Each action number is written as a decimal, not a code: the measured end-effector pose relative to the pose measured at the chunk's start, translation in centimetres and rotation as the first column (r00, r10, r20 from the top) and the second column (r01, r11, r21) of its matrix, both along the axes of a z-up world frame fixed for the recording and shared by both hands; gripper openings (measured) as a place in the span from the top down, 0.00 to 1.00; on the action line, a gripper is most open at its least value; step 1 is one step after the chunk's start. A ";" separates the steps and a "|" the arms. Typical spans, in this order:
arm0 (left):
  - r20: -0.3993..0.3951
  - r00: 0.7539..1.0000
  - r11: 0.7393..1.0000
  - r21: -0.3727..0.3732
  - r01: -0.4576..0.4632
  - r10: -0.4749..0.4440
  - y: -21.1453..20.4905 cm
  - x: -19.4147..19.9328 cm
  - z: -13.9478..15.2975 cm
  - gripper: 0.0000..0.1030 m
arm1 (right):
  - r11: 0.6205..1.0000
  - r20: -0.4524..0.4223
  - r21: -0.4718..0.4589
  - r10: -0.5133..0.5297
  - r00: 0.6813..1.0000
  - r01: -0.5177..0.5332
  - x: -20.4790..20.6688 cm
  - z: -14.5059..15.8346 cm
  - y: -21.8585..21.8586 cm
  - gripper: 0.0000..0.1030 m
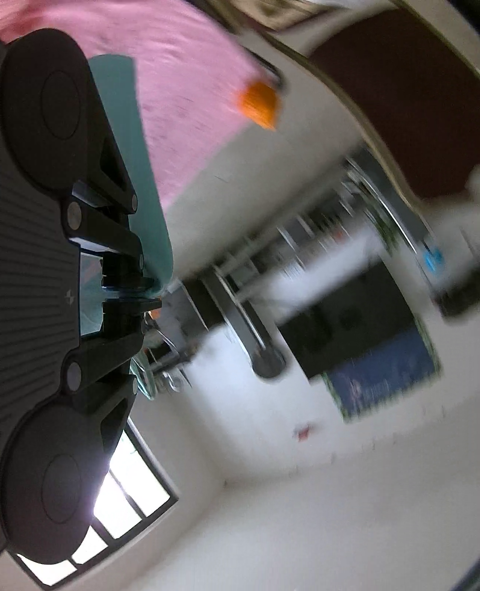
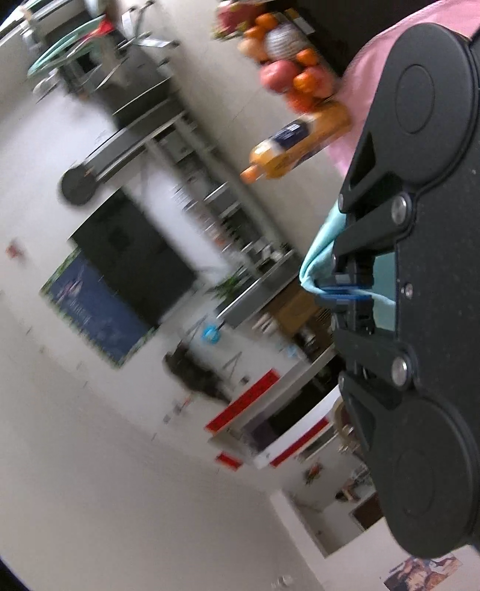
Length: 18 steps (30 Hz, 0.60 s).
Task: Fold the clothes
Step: 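Lift the shirt with both tools and swing it up to spread it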
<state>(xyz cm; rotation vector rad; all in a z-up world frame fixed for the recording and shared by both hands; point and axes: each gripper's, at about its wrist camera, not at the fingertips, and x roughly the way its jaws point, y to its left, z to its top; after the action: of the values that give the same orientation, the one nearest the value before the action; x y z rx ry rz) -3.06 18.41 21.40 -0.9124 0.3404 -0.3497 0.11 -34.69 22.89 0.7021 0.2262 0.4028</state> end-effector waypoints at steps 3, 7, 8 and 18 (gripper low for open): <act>0.118 0.992 0.998 0.054 -0.038 0.032 -0.7 -2.5 2.9 0.99 | 1.000 0.098 -0.024 -0.007 0.995 0.010 -2.8 2.5 0.2 0.98; 0.159 0.985 0.989 0.116 -0.089 0.070 -1.1 -2.3 5.0 0.99 | 0.996 0.190 -0.082 -0.007 0.982 0.023 -5.0 5.2 1.0 0.98; 0.155 0.985 0.986 0.132 -0.101 0.080 -1.2 -1.9 5.3 0.99 | 0.995 0.200 -0.099 -0.008 0.980 0.028 -4.9 5.7 1.4 0.98; -0.242 0.957 0.968 0.225 -0.107 0.162 -0.4 18.3 -1.2 1.00 | 0.985 -0.143 -0.170 -0.044 0.989 0.019 15.4 0.1 7.8 0.98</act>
<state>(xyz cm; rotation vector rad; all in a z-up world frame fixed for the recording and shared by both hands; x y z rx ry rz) 15.24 18.02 20.20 -0.7689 0.5417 -0.0645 15.52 -26.85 23.01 0.5683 0.3835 0.2975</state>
